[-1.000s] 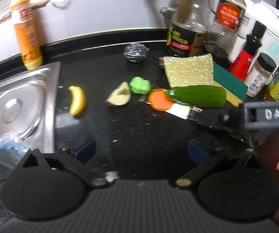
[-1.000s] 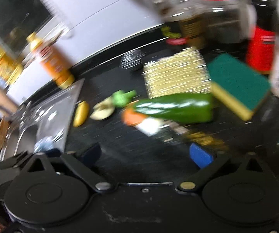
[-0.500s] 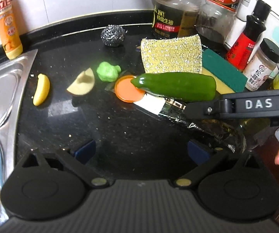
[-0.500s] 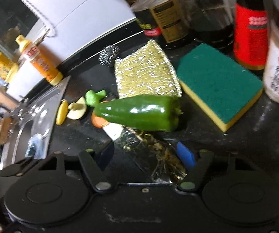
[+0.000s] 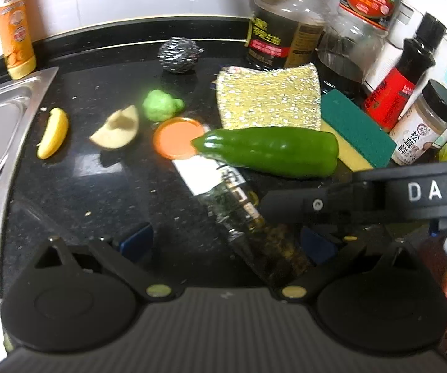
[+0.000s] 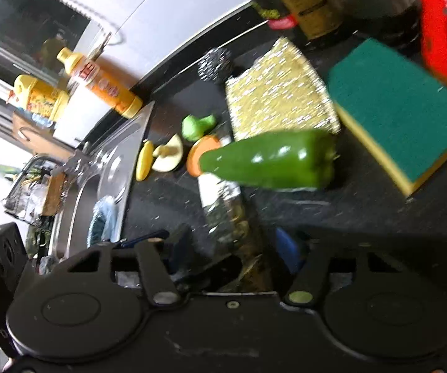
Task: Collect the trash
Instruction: 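Grasp the black-and-white printed packet with the right tool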
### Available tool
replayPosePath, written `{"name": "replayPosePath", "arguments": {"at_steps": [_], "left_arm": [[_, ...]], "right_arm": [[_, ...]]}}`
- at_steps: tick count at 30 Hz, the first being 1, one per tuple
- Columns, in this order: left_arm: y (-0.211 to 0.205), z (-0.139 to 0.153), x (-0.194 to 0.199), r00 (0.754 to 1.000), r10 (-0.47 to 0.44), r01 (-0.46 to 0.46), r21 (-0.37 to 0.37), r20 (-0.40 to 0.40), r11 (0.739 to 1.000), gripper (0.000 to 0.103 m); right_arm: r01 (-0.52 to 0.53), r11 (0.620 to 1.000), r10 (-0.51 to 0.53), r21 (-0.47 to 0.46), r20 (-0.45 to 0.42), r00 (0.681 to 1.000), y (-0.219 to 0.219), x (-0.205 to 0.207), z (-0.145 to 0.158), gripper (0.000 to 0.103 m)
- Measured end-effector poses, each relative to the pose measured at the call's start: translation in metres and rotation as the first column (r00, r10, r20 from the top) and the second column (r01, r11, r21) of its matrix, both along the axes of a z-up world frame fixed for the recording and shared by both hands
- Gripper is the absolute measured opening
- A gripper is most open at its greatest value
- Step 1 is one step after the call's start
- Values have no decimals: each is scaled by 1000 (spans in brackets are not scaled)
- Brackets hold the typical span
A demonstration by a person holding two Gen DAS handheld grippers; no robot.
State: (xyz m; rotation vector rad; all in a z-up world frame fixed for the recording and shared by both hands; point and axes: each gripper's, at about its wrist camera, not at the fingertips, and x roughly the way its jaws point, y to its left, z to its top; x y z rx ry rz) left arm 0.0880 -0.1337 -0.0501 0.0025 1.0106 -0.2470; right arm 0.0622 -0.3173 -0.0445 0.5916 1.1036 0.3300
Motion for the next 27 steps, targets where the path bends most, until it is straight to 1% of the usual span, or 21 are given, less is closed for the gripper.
{"name": "replayPosePath", "arguments": {"at_steps": [1,2,3,4,5,6,7,8,9,10,11,12,13,16,18,20,23,24,26,27], "left_arm": [[-5,-2,2,1000,2,-2,11,2,1000,103],[-8,-4,3,1000,7,-7,17,2,1000,103],[-10,-5,3,1000,10,-10,18,3,1000,100],[-12,-7,3,1000,10,-10,17,3,1000,92],[-14,-8,3,1000,9,-9,21,-2,1000,87],[-17,-9,2,1000,8,-9,37,5,999,84],[-19,-9,1,1000,2,-3,53,13,999,78],[-22,-9,-2,1000,-8,6,72,24,997,76],[-22,-9,-4,999,-14,12,82,31,997,70],[-23,-8,-7,999,-20,16,89,42,996,59],[-23,-7,-10,998,-24,20,94,50,995,51],[-22,-5,-12,998,-28,24,92,52,995,38],[-20,-4,-13,998,-27,23,87,49,996,29],[-8,-1,-14,1000,-9,7,45,29,999,18],[3,1,-14,1000,7,-7,6,5,1000,16],[15,5,-16,1000,10,-11,-66,-20,998,13],[26,9,-24,999,-35,27,-174,-39,984,11],[28,11,-27,998,-50,42,-197,-37,979,11],[30,13,-33,997,-66,58,-214,-29,975,11],[31,13,-36,997,-67,60,-212,-27,975,11]], "right_arm": [[1,1000,-1,-9,1,1000,-2,1,0,50],[2,1000,-2,-15,0,1000,-3,1,0,49],[1,1000,-1,-20,-2,1000,-3,1,0,49],[1,1000,-1,-22,-4,1000,-3,1,0,49],[0,1000,0,-22,-5,1000,-5,1,-1,49],[-3,1000,3,-20,-6,1000,-6,1,-2,49],[-7,1000,7,-17,-8,1000,-7,1,-3,49],[-12,1000,12,-15,-9,1000,-6,1,-4,49],[-19,1000,19,-14,-10,1000,-5,2,-5,49],[-25,1000,25,-13,-11,1000,-4,2,-6,49],[-33,999,32,-12,-13,999,-1,3,-7,49],[-38,999,38,-8,-9,999,0,2,-7,49],[-44,999,44,-7,-8,999,2,1,-7,49],[-67,998,67,-6,-5,998,11,3,-8,49],[-76,997,76,-6,-2,997,19,3,-7,49],[-85,996,85,-2,0,996,24,4,-8,49],[-107,994,107,13,6,994,33,5,-9,49],[-111,994,111,15,9,994,36,6,-10,49],[-115,993,114,14,16,993,41,6,-10,49],[-118,993,118,-1,25,993,45,5,-9,40]]}}
